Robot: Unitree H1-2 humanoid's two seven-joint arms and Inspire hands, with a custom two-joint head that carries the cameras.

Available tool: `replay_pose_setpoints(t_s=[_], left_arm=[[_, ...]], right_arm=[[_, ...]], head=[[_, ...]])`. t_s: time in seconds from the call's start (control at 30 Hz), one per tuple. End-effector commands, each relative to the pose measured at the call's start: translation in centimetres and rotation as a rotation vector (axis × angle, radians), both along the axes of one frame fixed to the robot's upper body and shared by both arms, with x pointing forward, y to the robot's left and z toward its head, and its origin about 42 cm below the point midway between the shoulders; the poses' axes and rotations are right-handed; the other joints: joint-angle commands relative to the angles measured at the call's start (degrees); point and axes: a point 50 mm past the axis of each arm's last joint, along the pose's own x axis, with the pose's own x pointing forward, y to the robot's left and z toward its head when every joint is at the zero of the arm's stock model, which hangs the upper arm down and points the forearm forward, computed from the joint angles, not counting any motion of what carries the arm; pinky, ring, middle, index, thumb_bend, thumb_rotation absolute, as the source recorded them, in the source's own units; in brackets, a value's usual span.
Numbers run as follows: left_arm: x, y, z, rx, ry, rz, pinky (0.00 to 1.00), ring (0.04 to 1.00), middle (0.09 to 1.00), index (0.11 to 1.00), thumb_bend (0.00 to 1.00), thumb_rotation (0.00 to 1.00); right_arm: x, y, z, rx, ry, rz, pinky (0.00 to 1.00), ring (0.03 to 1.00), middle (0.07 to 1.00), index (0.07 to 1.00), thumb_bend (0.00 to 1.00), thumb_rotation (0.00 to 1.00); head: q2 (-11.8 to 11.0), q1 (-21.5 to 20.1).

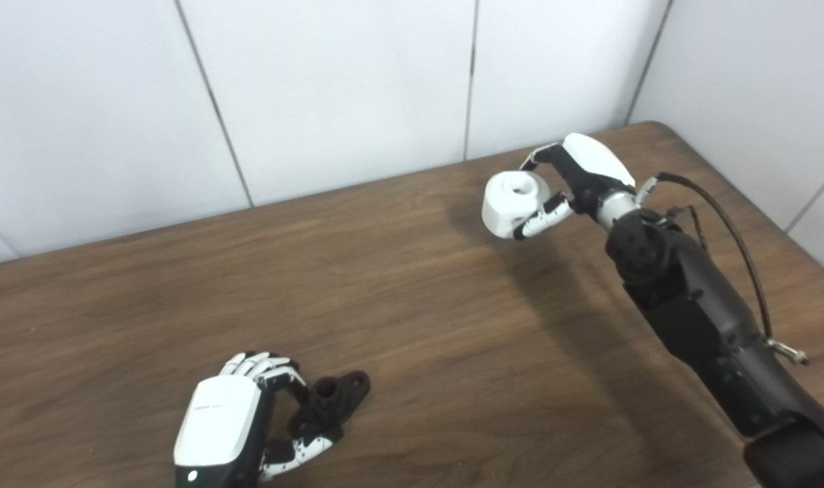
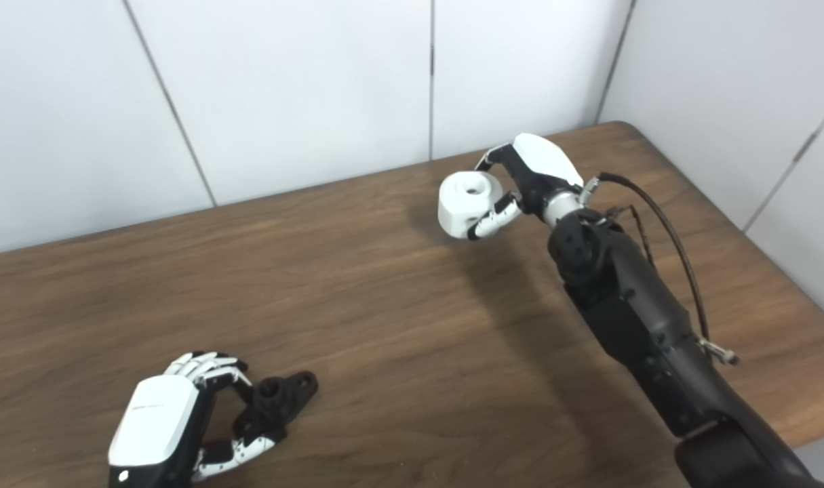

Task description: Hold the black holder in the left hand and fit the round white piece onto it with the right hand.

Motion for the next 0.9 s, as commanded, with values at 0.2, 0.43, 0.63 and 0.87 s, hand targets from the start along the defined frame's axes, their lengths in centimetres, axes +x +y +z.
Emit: replay_pose_setpoints(t_s=[0.2, 0.43, 0.63, 0.87], left_arm=[[-0.4, -0.9, -1.0, 0.039, 0.013, -0.009, 0.9, 0.819, 0.746, 0.485, 0.52, 0.05], [-0.4, -1.7, -1.1, 0.036, 0.017, -0.009, 0.93, 0.838, 0.757, 0.485, 0.52, 0.05], [-0.4, -2.3, -1.2, 0.042, 0.024, -0.002, 0.93, 0.846, 0.763, 0.485, 0.52, 0.05], [-0.4, -2.9, -1.2, 0.044, 0.024, -0.005, 0.94, 0.853, 0.766, 0.486, 0.52, 0.05]], right_arm=[[-1.4, 3.4, 3.7, -0.017, -0.06, 0.13, 1.0, 0.917, 0.779, 0.484, 0.52, 0.14], [-3.1, 6.7, 3.9, -0.022, -0.046, 0.249, 1.0, 0.912, 0.79, 0.483, 0.53, 0.14], [-4.7, 9.3, 3.9, -0.013, -0.034, 0.34, 1.0, 0.915, 0.795, 0.483, 0.53, 0.14], [-6.0, 11.5, 2.3, 0.009, -0.017, 0.432, 1.0, 0.921, 0.795, 0.482, 0.53, 0.14]], head=[[0.9, 3.9], [1.5, 6.8], [2.0, 9.3], [2.7, 11.8]])
